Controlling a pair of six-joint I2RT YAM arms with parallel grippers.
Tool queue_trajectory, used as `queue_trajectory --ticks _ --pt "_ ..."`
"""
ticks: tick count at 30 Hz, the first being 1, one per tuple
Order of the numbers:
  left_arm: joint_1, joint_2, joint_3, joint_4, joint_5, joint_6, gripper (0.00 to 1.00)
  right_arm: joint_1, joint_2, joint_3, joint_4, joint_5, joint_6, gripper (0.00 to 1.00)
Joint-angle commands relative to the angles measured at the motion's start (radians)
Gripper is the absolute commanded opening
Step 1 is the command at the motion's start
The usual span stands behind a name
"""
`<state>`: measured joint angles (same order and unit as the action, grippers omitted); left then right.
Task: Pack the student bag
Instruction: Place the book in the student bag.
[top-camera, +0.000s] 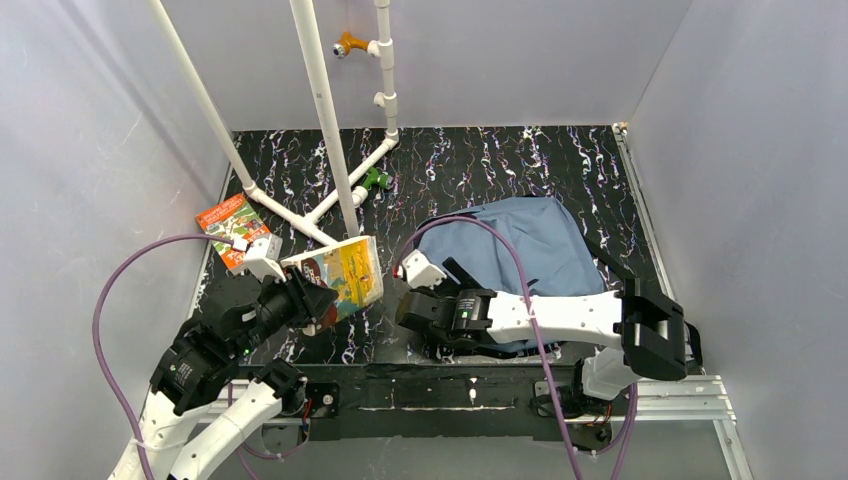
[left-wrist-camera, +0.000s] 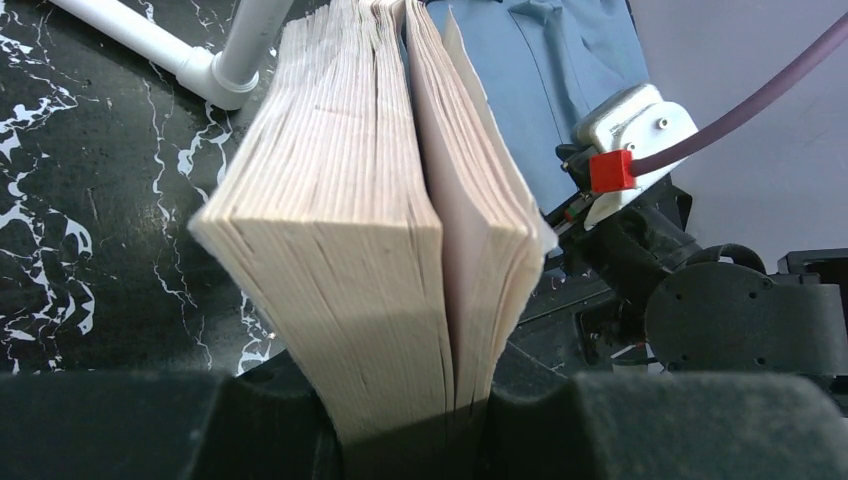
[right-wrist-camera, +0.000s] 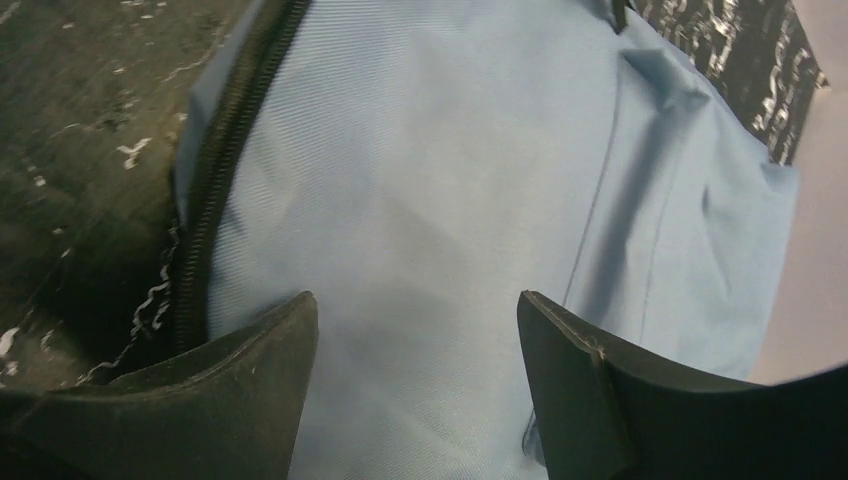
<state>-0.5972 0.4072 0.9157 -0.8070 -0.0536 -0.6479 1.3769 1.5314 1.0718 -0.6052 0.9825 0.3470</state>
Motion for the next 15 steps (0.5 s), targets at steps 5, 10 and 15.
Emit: queue_trajectory --ticks 5,10,15 --pt "0.000 -0.001 0.017 0.102 0.002 -0.013 0.00 0.054 -0.009 0.014 0.148 -0.276 -0.123 0.99" --pt "0.000 -0.011 0.024 0.075 -0.013 -0.005 0.00 0.058 0.092 0.099 -0.044 0.012 -0.041 0.95" --pt "0.000 -0.003 0.020 0.082 -0.016 -0.007 0.00 0.058 -0.022 0.078 -0.068 0.087 -0.024 0.84"
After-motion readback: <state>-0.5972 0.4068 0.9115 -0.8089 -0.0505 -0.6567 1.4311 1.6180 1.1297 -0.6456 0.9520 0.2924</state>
